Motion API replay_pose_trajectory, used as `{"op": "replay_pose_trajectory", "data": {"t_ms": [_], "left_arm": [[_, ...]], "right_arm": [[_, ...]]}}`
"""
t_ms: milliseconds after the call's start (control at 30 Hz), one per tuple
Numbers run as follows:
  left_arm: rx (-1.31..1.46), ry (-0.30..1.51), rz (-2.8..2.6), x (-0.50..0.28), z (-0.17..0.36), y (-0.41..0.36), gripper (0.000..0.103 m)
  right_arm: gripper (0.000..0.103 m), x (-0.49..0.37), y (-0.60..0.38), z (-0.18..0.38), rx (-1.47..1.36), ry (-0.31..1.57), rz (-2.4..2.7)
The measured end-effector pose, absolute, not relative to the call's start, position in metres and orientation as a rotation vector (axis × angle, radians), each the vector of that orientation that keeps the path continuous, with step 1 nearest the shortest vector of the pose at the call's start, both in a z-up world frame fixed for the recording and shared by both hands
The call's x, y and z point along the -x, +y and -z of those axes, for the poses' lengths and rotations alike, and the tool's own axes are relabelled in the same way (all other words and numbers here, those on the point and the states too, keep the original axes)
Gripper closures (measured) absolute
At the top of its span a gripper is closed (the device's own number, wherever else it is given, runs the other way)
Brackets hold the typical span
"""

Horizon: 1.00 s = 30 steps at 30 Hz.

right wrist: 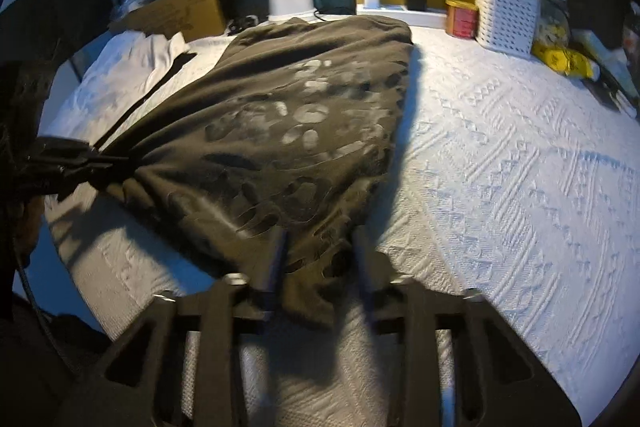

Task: Fold small clothes

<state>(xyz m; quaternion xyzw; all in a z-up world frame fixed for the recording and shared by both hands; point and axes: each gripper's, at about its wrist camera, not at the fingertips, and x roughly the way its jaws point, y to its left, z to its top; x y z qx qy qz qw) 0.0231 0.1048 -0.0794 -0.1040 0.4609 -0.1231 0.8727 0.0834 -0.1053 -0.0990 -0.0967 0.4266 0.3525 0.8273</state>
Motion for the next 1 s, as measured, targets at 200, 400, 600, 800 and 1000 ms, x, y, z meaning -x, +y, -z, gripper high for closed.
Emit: {"op": "replay_pose_trajectory", "data": {"t_ms": [200, 400, 600, 800, 1000], "left_arm": [[0.223, 0.959, 0.223, -0.020, 0.073, 0.103, 0.072], [0.295, 0.895, 0.245, -0.015, 0.060, 0.098, 0.036], [0.280, 0.916, 0.224, -0.025, 0.070, 0.082, 0.036], [0.237, 0.935, 0.203, -0.026, 0.081, 0.064, 0.032], [0.215, 0.948, 0.183, -0.022, 0.082, 0.063, 0.029]], "right_arm": [[0.095, -0.079, -0.118, 0.086, 0.213, 0.913, -0.739], [0.095, -0.071, -0.146, 0.081, 0.244, 0.927, -0.661], [0.095, -0.056, -0.163, 0.084, 0.227, 0.958, -0.622], [0.095, -0.045, -0.169, 0.090, 0.186, 0.979, -0.613], [0.095, -0.044, -0.169, 0.090, 0.190, 0.979, -0.610]]}}
